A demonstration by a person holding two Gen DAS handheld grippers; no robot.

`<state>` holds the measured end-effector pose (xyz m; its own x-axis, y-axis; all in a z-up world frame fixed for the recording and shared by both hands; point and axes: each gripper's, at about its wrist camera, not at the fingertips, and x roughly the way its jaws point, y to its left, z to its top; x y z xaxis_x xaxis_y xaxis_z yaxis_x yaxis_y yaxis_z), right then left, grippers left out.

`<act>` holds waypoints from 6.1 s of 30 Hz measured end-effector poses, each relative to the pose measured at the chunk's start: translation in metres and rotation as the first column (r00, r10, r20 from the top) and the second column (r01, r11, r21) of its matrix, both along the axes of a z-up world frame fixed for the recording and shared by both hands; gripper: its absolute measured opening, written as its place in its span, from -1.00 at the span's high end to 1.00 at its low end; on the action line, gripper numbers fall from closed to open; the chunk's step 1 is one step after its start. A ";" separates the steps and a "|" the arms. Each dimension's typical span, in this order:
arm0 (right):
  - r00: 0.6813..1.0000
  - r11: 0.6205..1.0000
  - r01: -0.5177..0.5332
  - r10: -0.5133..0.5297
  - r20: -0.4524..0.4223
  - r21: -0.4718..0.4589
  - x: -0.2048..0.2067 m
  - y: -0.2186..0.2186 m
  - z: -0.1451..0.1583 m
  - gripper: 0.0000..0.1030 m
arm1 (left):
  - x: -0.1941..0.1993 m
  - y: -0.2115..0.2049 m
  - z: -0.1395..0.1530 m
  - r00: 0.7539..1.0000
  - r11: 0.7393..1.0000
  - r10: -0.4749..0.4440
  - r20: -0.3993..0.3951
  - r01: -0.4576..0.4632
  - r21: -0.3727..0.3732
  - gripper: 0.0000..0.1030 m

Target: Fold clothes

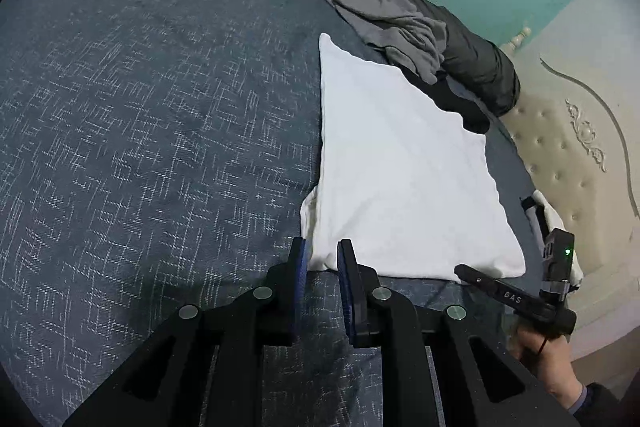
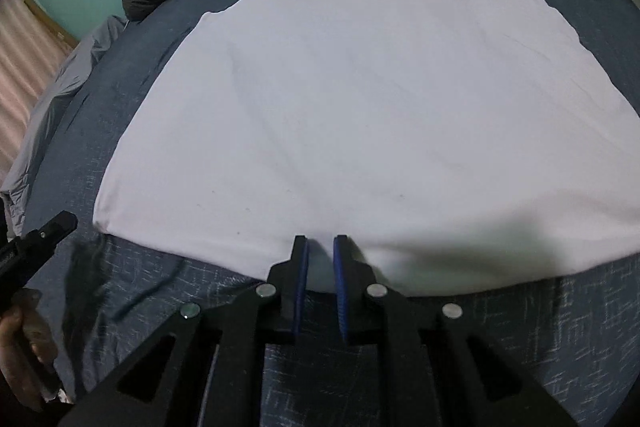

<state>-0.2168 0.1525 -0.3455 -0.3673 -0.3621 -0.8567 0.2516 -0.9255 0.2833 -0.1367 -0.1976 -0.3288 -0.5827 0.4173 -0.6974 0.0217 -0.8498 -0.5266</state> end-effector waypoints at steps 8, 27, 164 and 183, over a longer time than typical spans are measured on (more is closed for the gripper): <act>1.000 0.999 0.012 -0.012 -0.012 -0.041 0.019 0.026 0.009 0.78 | -0.002 0.007 -0.004 1.000 0.998 -0.005 0.025 0.003 0.067 0.16; 0.975 0.950 0.193 -0.213 -0.057 -0.244 0.039 0.162 0.022 0.78 | -0.015 0.016 -0.041 0.987 0.972 0.081 0.138 -0.109 0.208 0.03; 0.960 0.884 0.272 -0.273 0.053 -0.380 -0.013 0.276 0.014 0.85 | -0.076 0.319 -0.025 0.922 0.937 -0.312 0.230 0.338 -0.084 0.85; 0.948 0.922 0.260 -0.300 -0.104 -0.286 -0.003 0.274 0.045 0.79 | -0.070 0.322 -0.024 0.934 0.942 -0.320 0.158 0.331 -0.050 0.83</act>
